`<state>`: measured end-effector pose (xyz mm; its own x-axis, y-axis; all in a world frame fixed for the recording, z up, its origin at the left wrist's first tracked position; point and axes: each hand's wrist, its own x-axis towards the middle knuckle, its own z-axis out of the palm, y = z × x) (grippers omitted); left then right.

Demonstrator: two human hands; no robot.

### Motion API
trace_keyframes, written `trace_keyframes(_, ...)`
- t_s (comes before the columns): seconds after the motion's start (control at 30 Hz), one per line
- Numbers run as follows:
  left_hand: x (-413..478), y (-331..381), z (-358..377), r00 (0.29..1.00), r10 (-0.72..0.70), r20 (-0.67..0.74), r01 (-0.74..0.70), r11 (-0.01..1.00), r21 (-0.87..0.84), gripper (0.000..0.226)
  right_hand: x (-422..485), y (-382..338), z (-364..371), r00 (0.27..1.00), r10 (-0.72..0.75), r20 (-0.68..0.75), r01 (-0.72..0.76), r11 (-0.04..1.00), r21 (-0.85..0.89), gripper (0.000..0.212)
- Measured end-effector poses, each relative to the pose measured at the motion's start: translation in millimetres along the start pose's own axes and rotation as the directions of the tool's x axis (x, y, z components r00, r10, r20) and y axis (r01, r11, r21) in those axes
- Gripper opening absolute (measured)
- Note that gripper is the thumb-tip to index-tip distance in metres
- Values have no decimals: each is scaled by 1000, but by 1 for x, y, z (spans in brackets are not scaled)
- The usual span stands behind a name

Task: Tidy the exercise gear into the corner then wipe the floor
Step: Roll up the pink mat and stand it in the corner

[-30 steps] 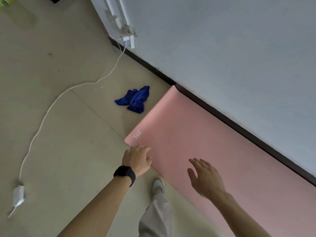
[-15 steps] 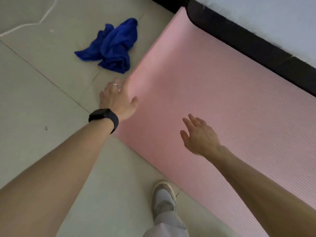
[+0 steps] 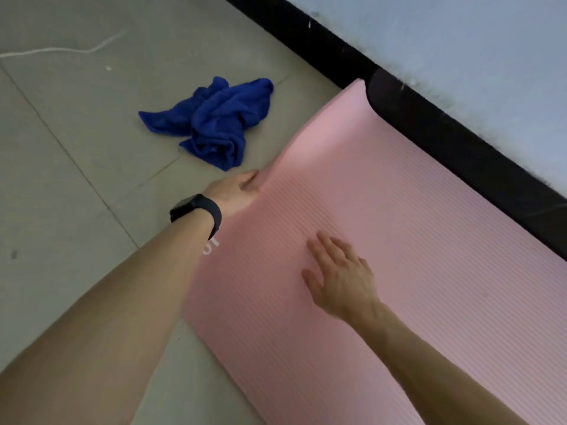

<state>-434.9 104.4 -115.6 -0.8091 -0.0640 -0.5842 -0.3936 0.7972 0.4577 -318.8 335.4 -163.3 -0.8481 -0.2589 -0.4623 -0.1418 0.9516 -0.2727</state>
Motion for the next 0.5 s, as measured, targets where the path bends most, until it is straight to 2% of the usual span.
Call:
trace_keyframes(0.07, 2, -4, 10, 995, -22, -99, 24, 1000, 18, 47, 9, -3, -19, 998, 28, 57, -31, 998, 50, 65)
trace_keyframes(0.13, 1, -6, 24, 961, -38, -275, 62, 995, 81, 33, 18, -8, -42, 993, 69, 91, -82, 985, 153, 63)
trace_keyframes(0.17, 0, -6, 31, 929, -33, -368, 71, 993, 89, 31, 21, -13, -54, 994, 94, 60, -107, 958, 265, 60)
trace_keyframes(0.27, -7, -2, 55, 811, 2, -585, 98, 985, 139, 29, 32, -37, -80, 974, 200, -101, -98, 785, 611, 51)
trace_keyframes(0.33, -12, 3, 65, 766, 23, -642, 104, 982, 159, 26, 47, -56, -89, 964, 239, -116, -100, 730, 676, 50)
trace_keyframes(0.4, -15, 3, 68, 744, 41, -667, 97, 981, 168, 20, 70, -70, -89, 953, 293, -70, -156, 680, 716, 46)
trace_keyframes(0.5, -20, -2, 74, 710, 101, -697, 51, 980, 194, 11, 105, -79, -86, 908, 417, 43, -261, 480, 838, 49)
